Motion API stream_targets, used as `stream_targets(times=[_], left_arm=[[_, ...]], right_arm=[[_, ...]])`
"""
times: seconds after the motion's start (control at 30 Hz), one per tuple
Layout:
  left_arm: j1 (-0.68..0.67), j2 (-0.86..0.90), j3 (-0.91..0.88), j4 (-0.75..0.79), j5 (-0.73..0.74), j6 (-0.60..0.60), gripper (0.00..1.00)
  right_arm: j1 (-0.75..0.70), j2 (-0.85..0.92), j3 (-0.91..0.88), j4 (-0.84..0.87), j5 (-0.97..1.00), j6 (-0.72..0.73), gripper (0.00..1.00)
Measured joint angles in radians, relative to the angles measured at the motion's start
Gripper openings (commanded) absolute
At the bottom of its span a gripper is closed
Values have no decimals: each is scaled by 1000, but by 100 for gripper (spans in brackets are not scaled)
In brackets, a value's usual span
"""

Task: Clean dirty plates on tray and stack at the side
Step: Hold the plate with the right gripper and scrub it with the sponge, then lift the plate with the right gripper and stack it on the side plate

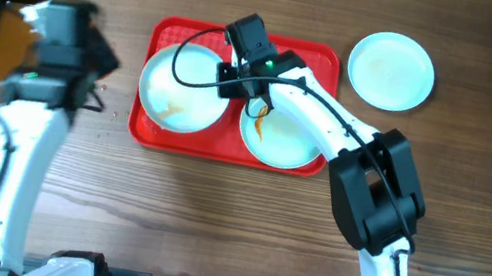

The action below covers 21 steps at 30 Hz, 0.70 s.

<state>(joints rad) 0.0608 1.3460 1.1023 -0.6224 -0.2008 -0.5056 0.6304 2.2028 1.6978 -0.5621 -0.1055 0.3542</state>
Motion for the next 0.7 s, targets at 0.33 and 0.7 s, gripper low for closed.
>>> stream_targets(times=[0.33, 0.7], left_arm=[[488, -4, 0, -54, 447, -13, 4], [488, -3, 0, -71, 462, -12, 4]], right_arm=[[218, -196, 77, 201, 908, -840, 4], [364, -196, 77, 309, 1128, -1232, 4]])
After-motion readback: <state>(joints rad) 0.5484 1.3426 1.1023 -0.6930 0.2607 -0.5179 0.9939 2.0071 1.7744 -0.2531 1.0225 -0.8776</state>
